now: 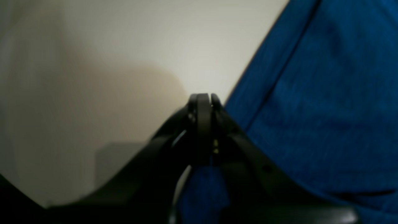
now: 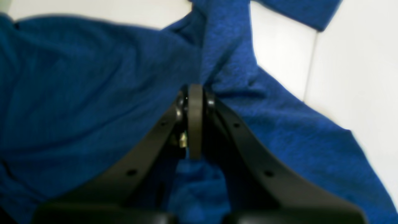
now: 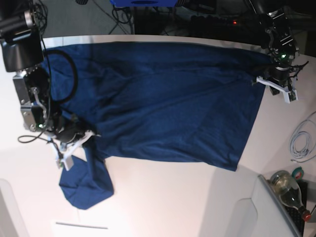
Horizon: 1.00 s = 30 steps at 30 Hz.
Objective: Layout the t-shirt on the table in an organized manner, then fold the t-shirt properly
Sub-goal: 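Pull the sleeve with the right gripper and lay it onto the shirt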
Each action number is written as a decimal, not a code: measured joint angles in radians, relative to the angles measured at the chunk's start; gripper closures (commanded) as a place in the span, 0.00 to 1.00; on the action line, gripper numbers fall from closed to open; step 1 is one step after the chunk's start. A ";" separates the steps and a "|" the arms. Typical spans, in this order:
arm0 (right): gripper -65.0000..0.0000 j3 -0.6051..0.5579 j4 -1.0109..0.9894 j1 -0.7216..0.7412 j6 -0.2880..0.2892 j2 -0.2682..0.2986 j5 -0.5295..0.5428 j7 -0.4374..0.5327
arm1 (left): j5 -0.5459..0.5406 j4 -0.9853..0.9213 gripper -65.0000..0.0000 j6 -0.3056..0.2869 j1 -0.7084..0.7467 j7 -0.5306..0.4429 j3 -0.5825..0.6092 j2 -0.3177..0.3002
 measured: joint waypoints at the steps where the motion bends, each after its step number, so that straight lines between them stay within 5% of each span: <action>1: 1.00 -0.025 0.026 -0.017 -0.003 0.001 -0.002 0.002 | 0.000 0.014 1.00 0.000 -0.001 -0.001 0.000 0.000; 8: 0.98 -0.164 0.041 -0.046 -0.003 -0.019 0.008 -0.002 | -0.003 0.051 1.00 -0.001 0.018 0.005 0.000 -0.002; 15: 0.53 -0.118 0.043 -0.064 -0.004 -0.034 0.003 -0.009 | -0.002 0.052 1.00 -0.002 0.013 0.003 -0.105 0.000; 19: 0.51 0.003 0.055 -0.031 -0.024 -0.076 0.009 -0.008 | 0.008 0.051 1.00 0.003 0.013 0.004 -0.176 -0.009; 23: 0.50 0.093 -0.175 0.153 -0.084 -0.099 0.002 0.015 | 0.003 0.043 1.00 -0.010 0.014 0.006 -0.208 -0.022; 30: 0.50 0.092 -0.705 0.389 -0.083 -0.117 0.001 0.195 | -0.001 0.043 1.00 -0.003 0.034 0.005 -0.218 -0.026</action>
